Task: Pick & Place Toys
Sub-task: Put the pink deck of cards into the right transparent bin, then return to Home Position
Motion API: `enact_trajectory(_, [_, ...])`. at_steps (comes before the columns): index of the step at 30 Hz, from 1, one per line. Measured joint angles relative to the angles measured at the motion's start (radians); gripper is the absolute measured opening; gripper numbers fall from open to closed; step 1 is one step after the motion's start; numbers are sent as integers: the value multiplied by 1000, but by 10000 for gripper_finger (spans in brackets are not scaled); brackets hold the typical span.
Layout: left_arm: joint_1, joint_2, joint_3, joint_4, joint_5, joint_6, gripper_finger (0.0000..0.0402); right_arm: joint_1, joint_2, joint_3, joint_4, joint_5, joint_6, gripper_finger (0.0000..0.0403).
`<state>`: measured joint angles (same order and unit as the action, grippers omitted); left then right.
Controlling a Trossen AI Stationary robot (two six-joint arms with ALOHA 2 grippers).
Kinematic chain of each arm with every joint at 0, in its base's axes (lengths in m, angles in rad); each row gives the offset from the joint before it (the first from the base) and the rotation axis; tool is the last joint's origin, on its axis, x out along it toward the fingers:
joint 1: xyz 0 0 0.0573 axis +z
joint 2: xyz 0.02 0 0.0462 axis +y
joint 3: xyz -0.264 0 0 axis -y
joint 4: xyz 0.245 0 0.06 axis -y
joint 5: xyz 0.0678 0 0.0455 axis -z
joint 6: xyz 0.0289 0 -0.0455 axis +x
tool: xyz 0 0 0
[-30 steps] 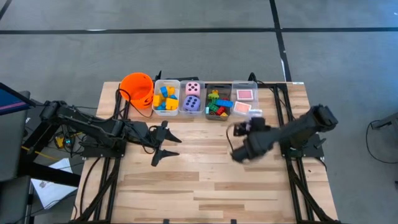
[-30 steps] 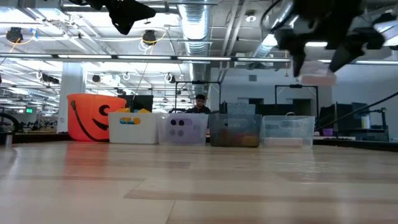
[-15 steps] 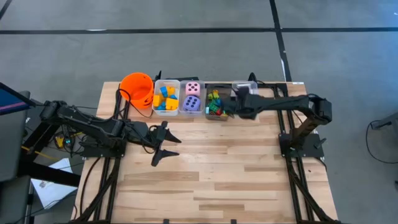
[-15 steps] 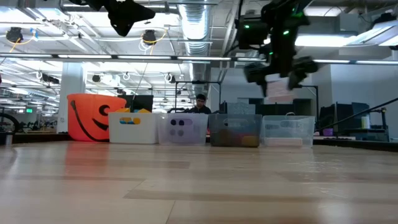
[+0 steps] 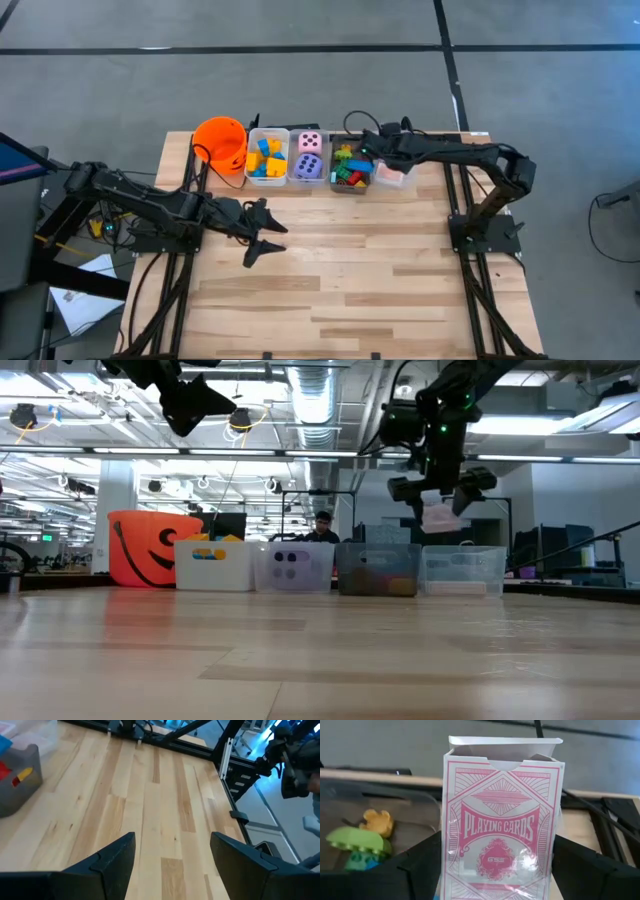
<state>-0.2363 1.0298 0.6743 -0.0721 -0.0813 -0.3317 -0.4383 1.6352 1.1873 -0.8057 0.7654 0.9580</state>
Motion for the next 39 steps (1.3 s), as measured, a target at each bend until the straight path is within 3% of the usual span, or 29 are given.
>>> enact_trajectory(4, [0,0,0,0,0,-33,250,-17,0,0,-59,-45,0,315])
enact_trajectory(11, [0,0,0,0,0,-97,250,-26,0,0,-175,-61,45,372])
enact_trajectory(19, [0,0,0,9,0,-101,250,73,1,0,-178,-65,-63,398])
enact_trajectory(27, [2,0,0,124,-51,-94,250,369,-7,0,-257,-115,-101,396])
enact_trajectory(31, [2,-11,0,136,-51,-93,250,552,-47,0,-283,-111,1,396])
enact_trajectory(34, [1,-31,0,139,-43,-91,250,711,-80,0,-285,-8,81,396])
enact_trajectory(39, [1,-140,0,141,79,-45,250,985,-153,1,-281,247,87,396])
